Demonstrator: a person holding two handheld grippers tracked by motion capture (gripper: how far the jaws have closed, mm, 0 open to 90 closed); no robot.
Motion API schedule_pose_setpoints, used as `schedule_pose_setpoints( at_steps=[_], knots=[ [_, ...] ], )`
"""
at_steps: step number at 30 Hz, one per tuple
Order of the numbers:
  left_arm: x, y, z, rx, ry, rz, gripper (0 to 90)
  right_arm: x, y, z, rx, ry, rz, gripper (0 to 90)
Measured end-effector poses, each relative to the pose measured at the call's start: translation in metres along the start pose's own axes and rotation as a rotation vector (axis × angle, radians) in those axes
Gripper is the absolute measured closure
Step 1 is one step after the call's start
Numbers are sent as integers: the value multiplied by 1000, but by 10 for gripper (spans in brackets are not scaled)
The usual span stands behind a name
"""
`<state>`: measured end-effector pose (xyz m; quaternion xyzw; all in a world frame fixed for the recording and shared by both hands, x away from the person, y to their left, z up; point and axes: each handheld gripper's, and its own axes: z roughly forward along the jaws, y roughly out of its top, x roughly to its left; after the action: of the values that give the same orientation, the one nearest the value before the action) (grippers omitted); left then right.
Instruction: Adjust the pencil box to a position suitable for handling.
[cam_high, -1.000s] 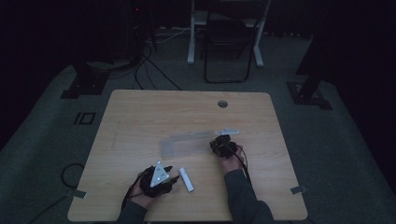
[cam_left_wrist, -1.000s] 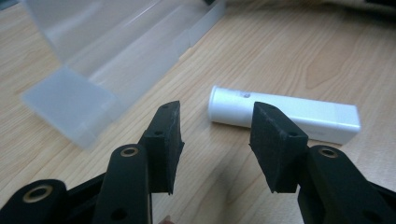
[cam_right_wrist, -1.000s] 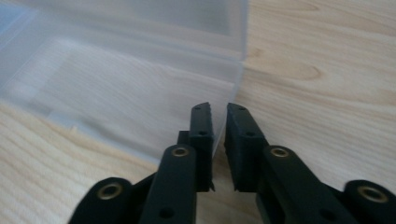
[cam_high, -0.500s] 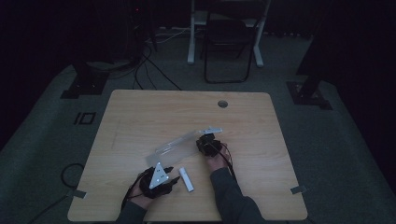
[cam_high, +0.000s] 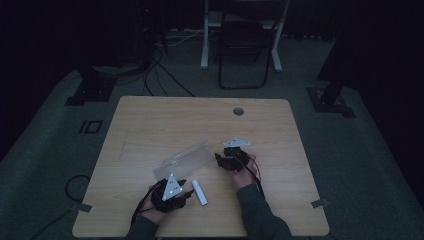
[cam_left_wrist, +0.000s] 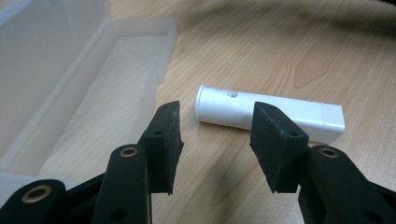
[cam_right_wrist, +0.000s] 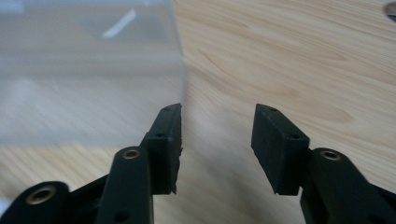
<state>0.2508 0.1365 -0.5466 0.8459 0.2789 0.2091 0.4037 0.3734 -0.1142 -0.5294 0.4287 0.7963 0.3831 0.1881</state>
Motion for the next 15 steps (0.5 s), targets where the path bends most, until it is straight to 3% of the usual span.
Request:
schedule_pose_setpoints(
  at_steps=[1, 4, 5, 15],
  knots=[
    [0, 0, 0, 1, -3, 3, 528, -7, -8, -7, 17, -27, -29, 506],
    [-1, 1, 2, 3, -7, -12, 526, -14, -18, -14, 31, -52, -54, 495],
    [-1, 1, 2, 7, -8, -13, 525, -22, -30, -21, 43, -78, -65, 485],
    [-2, 1, 4, 8, -29, -29, 497, -54, -68, -56, 49, -159, -10, 435]
  ],
)
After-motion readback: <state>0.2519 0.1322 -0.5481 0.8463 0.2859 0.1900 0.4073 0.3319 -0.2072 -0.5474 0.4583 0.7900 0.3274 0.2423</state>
